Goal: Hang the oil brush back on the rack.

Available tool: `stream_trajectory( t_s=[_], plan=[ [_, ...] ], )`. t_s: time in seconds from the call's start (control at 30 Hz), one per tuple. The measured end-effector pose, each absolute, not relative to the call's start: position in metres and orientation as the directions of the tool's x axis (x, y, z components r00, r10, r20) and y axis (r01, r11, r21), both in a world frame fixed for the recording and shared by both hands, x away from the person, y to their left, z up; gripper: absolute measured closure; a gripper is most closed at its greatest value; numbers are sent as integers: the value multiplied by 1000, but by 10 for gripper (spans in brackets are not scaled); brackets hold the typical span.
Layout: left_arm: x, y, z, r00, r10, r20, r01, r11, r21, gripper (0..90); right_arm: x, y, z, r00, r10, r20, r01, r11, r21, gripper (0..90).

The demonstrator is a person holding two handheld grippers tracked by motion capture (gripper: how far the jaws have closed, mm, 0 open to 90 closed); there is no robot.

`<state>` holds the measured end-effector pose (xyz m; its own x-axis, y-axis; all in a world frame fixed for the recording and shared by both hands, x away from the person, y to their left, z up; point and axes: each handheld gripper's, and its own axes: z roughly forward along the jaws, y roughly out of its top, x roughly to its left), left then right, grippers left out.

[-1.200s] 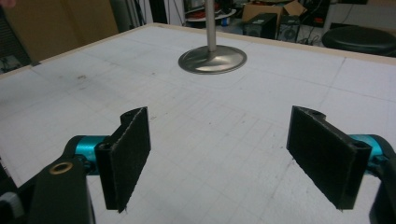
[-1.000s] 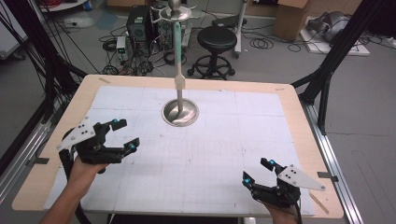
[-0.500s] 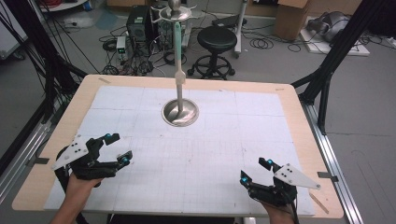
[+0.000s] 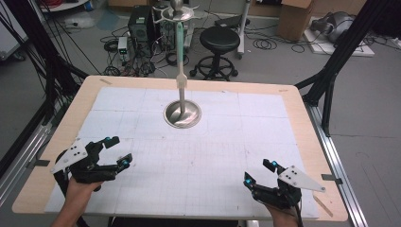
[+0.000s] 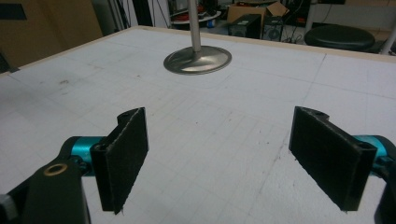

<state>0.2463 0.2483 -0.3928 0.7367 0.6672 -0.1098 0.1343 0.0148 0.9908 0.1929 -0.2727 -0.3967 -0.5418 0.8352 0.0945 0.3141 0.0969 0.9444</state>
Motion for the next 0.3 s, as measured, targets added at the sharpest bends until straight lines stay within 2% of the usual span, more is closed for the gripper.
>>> stream_trajectory(
  t_s=[0.3],
  plan=[
    [247, 251, -394, 733, 671, -113, 139, 15, 990, 192, 193, -274, -396, -542, 835, 92, 309, 96, 946, 184]
  ],
)
